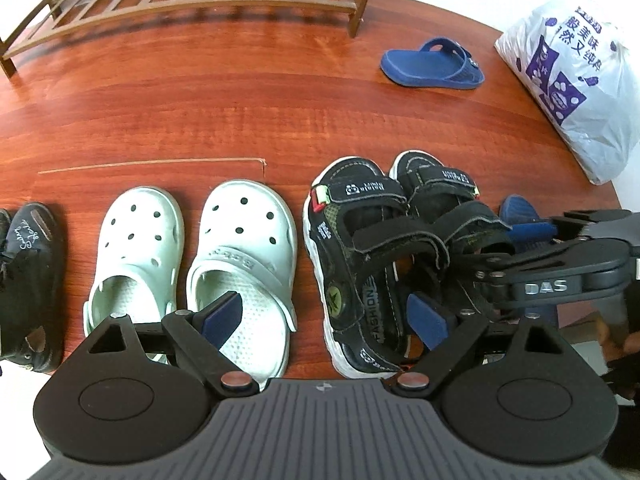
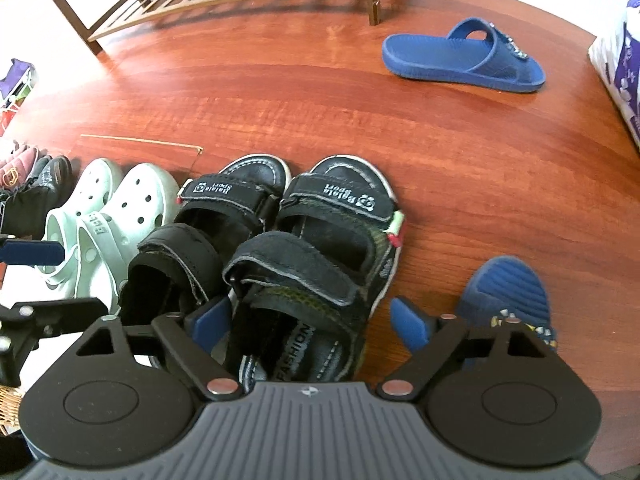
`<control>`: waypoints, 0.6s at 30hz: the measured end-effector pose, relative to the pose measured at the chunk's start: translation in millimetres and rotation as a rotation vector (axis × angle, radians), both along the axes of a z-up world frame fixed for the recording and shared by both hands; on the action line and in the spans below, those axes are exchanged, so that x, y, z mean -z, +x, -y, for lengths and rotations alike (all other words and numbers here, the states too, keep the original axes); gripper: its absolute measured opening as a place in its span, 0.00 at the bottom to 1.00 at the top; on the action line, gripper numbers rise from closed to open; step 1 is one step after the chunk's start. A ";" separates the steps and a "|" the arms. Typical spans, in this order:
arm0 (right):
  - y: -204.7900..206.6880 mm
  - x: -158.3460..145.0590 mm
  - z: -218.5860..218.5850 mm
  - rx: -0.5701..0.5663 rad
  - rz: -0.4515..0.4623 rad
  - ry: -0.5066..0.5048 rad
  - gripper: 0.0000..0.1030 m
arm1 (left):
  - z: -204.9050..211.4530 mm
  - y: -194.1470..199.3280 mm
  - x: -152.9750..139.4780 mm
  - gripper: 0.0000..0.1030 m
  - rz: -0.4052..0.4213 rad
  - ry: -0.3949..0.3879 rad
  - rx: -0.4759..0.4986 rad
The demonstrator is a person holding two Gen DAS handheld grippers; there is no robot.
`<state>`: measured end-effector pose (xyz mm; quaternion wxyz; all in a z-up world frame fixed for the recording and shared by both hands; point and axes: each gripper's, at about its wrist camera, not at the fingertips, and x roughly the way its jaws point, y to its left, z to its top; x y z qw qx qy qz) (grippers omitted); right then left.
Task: Organize scattered shoes
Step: 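Move the right tool to the navy cartoon slide and grasp it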
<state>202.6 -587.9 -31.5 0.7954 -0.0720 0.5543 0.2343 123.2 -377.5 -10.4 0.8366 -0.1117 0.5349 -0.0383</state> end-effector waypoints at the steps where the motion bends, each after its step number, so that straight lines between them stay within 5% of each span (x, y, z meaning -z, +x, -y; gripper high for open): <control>1: 0.2 -3.9 2.4 0.002 0.006 0.006 0.89 | -0.1 0.5 -0.3 0.88 0.001 -0.002 -0.003; 18: 67.7 -39.3 50.4 0.117 0.107 -0.005 0.90 | -9.6 -2.8 -9.5 0.88 0.022 0.009 -0.056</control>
